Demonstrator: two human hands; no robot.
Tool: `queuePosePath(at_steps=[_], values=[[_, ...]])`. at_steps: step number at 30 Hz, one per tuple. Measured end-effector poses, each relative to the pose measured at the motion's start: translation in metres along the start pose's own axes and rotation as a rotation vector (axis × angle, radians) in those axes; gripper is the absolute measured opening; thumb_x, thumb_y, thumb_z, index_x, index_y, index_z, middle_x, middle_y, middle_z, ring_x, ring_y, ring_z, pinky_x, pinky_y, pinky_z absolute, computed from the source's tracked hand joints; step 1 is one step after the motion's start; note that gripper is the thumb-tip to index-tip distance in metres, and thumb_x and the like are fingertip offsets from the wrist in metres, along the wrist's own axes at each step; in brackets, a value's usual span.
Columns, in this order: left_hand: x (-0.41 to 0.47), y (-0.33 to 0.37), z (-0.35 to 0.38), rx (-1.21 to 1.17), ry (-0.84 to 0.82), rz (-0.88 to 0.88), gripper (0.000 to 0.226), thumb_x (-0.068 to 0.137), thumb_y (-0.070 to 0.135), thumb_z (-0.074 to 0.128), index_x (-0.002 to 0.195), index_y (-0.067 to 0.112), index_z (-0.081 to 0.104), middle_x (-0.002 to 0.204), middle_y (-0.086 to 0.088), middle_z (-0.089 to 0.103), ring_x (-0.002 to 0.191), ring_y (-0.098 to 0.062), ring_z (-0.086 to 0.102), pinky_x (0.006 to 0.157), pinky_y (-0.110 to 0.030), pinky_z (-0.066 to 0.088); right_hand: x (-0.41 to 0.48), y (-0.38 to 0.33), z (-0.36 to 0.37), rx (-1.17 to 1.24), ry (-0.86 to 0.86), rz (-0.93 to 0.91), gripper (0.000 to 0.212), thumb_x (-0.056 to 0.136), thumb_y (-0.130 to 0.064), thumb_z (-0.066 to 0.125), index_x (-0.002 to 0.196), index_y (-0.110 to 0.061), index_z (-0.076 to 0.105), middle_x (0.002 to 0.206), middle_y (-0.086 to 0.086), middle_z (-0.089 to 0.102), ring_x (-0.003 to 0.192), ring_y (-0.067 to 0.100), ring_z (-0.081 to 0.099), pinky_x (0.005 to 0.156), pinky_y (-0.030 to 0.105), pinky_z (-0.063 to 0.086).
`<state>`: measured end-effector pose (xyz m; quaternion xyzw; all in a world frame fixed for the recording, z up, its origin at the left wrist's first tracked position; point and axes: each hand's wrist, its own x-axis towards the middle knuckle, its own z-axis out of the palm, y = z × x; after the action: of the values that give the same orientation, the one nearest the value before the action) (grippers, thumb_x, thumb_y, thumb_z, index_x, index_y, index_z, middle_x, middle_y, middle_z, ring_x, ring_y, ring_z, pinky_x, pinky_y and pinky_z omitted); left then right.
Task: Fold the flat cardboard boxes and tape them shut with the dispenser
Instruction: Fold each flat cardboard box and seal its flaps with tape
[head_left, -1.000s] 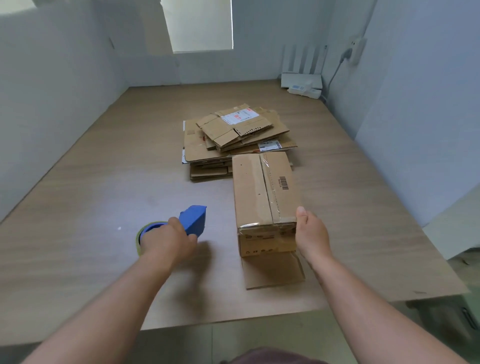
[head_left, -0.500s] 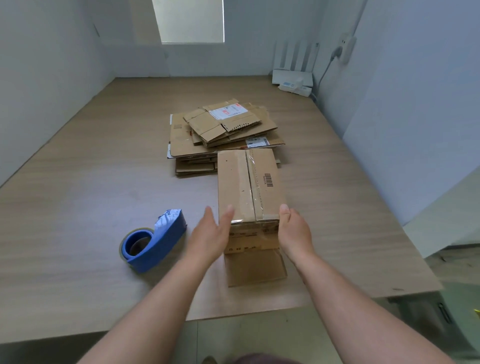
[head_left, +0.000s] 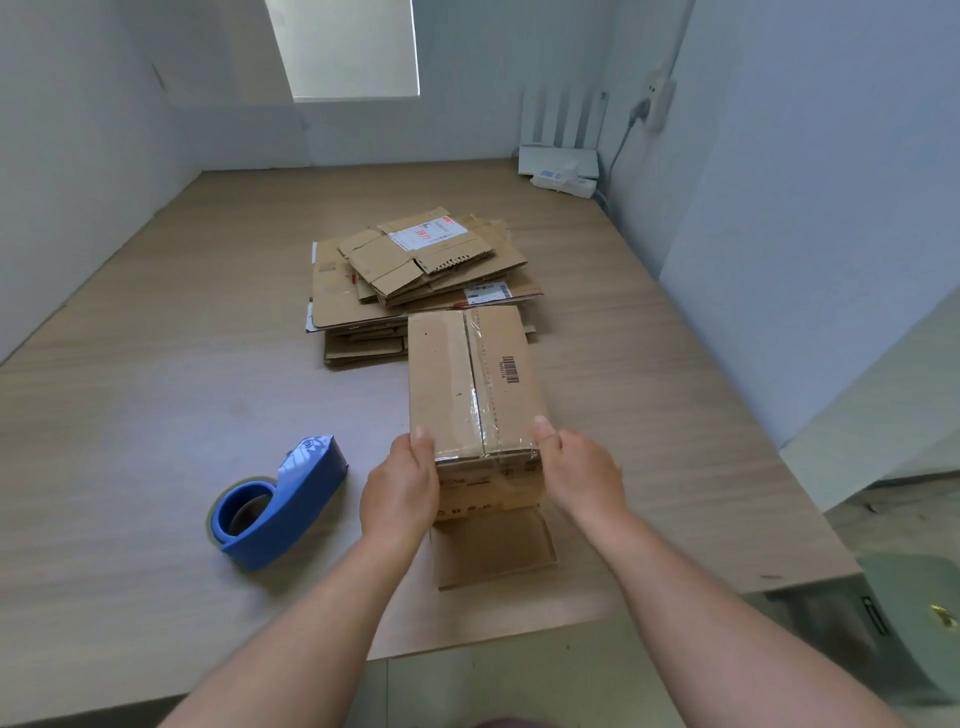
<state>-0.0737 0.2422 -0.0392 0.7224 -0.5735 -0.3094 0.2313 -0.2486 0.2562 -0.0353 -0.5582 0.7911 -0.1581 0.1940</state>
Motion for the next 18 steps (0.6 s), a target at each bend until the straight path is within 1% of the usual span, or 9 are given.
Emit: queuePosePath(at_steps=[2,4,6,8,11,12,14,16,18], values=[[0.002,-0.001,-0.004,0.019,-0.051,0.024,0.058,0.1,0.053,0.015,0.124,0.013,0.05,0.114,-0.011,0.063,0.101,-0.027,0.057,0.088,-0.042,0.05,0.004,0.005,-0.01,-0.032,-0.101,-0.09,0.065,0.095,-0.063,0.014,0.086,-0.015,0.057,0.096,0.008,0.065,0.095,0.03,0.058,0.093,0.043,0.039],[0.002,0.001,-0.009,0.13,-0.15,0.049,0.066,0.093,0.065,0.021,0.129,0.013,0.042,0.117,-0.008,0.062,0.096,-0.023,0.056,0.076,-0.035,0.049,0.009,0.004,-0.017,-0.179,-0.175,-0.196,0.09,0.072,-0.089,0.008,0.093,-0.019,0.062,0.091,0.001,0.066,0.088,0.024,0.06,0.091,0.043,0.041],[-0.001,0.004,-0.014,0.363,-0.207,0.085,0.078,0.081,0.078,0.029,0.125,0.014,0.036,0.112,-0.005,0.061,0.086,-0.02,0.055,0.064,-0.031,0.048,0.012,0.001,-0.019,-0.39,-0.162,-0.26,0.099,0.058,-0.097,0.012,0.102,-0.022,0.062,0.095,-0.001,0.066,0.092,0.022,0.061,0.086,0.04,0.04],[-0.002,0.004,-0.017,0.518,-0.191,0.121,0.082,0.071,0.082,0.025,0.119,0.015,0.035,0.108,-0.003,0.063,0.084,-0.02,0.059,0.067,-0.032,0.054,0.012,0.002,-0.019,-0.492,-0.104,-0.287,0.092,0.066,-0.092,0.017,0.101,-0.02,0.061,0.098,0.001,0.067,0.094,0.023,0.061,0.083,0.038,0.038],[0.002,0.0,-0.018,0.539,-0.186,0.163,0.076,0.076,0.078,0.026,0.118,0.015,0.036,0.111,-0.005,0.065,0.092,-0.022,0.063,0.072,-0.033,0.056,0.012,0.01,-0.017,-0.466,-0.069,-0.37,0.11,0.055,-0.091,-0.009,0.096,-0.016,0.059,0.095,0.003,0.067,0.09,0.024,0.061,0.074,0.035,0.035],[0.005,-0.003,-0.019,0.523,-0.205,0.173,0.073,0.079,0.075,0.028,0.121,0.016,0.036,0.114,-0.005,0.064,0.094,-0.021,0.063,0.071,-0.03,0.055,0.016,0.015,-0.016,-0.44,-0.072,-0.381,0.106,0.058,-0.09,-0.009,0.094,-0.014,0.057,0.095,0.005,0.066,0.089,0.025,0.06,0.071,0.033,0.033],[0.01,-0.009,-0.025,0.476,-0.262,0.198,0.067,0.086,0.068,0.032,0.132,0.018,0.033,0.122,-0.005,0.062,0.1,-0.02,0.061,0.071,-0.026,0.051,0.019,0.023,-0.018,-0.387,-0.108,-0.41,0.08,0.077,-0.082,0.012,0.088,-0.013,0.052,0.095,0.008,0.065,0.092,0.028,0.058,0.069,0.032,0.031],[0.014,-0.017,-0.033,0.396,-0.342,0.234,0.066,0.092,0.06,0.032,0.147,0.026,0.021,0.134,-0.001,0.057,0.113,-0.02,0.059,0.082,-0.029,0.051,0.018,0.031,-0.019,-0.317,-0.162,-0.444,0.08,0.082,-0.075,0.008,0.09,-0.011,0.055,0.097,0.011,0.066,0.094,0.03,0.058,0.074,0.034,0.035],[0.015,-0.024,-0.039,0.316,-0.422,0.269,0.063,0.097,0.053,0.03,0.152,0.035,0.005,0.143,0.003,0.049,0.123,-0.02,0.054,0.096,-0.033,0.047,0.013,0.037,-0.016,-0.228,-0.215,-0.446,0.082,0.088,-0.068,0.004,0.097,-0.009,0.061,0.099,0.011,0.067,0.096,0.03,0.058,0.081,0.034,0.037]])
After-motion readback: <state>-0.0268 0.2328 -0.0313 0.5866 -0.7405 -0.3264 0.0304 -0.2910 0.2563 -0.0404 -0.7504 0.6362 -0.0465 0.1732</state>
